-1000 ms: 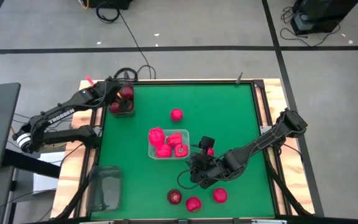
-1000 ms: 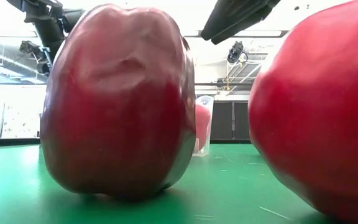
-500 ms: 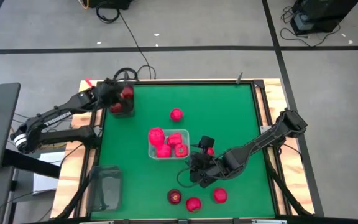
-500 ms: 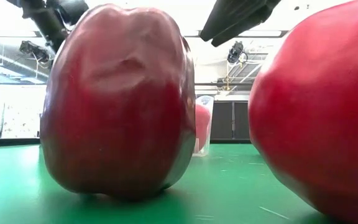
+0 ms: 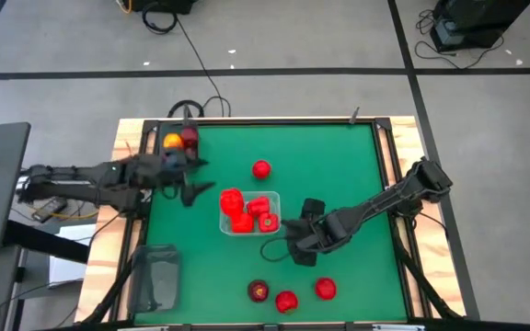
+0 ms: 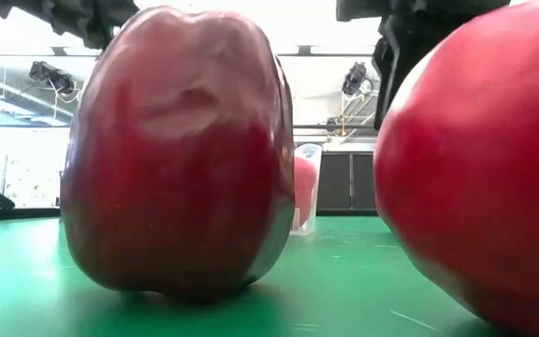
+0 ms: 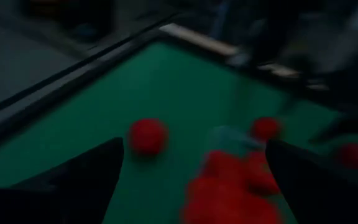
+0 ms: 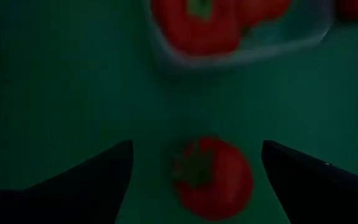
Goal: Sort produce into baskets
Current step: Put the red apple into the top black bin
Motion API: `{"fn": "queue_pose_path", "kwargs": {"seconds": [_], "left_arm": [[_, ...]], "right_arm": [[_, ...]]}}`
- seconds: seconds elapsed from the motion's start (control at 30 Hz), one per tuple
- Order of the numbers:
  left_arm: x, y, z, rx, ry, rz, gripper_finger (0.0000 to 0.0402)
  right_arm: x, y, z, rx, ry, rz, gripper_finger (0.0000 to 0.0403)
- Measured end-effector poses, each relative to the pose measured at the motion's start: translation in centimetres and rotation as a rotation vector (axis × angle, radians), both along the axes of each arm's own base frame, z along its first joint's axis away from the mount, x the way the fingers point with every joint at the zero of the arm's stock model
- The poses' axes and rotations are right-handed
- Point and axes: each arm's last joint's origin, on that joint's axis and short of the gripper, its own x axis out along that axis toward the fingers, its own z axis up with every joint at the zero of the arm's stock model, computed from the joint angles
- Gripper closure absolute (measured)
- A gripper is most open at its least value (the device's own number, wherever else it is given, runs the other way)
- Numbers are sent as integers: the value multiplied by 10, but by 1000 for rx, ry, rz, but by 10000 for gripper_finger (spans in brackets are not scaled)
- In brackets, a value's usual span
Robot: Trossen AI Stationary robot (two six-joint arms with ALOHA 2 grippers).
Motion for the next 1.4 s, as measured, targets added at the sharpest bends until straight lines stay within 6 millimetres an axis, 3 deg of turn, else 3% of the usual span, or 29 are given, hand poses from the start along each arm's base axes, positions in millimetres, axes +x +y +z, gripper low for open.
{"fn": "queue_pose_path", "kwargs": {"seconds": [0.17,0.37,0.5,0.67,1.0,1.4], "left_arm": [[16,-29,-11,31,-109,-192,3],[35,-79,-20,11,-198,-427,3],[44,-117,-26,108,-140,-483,3],[55,-147,-33,216,1,-442,3],[75,-181,-53,297,111,-503,3],[83,-190,-57,252,128,-473,3]], "right_arm": [[9,14,3,160,-65,135,39],[29,48,15,298,-341,373,39],[33,61,8,274,-392,440,39],[36,78,-6,222,-425,472,39],[55,86,-40,246,-435,533,39],[71,81,-54,347,-474,535,39]]}}
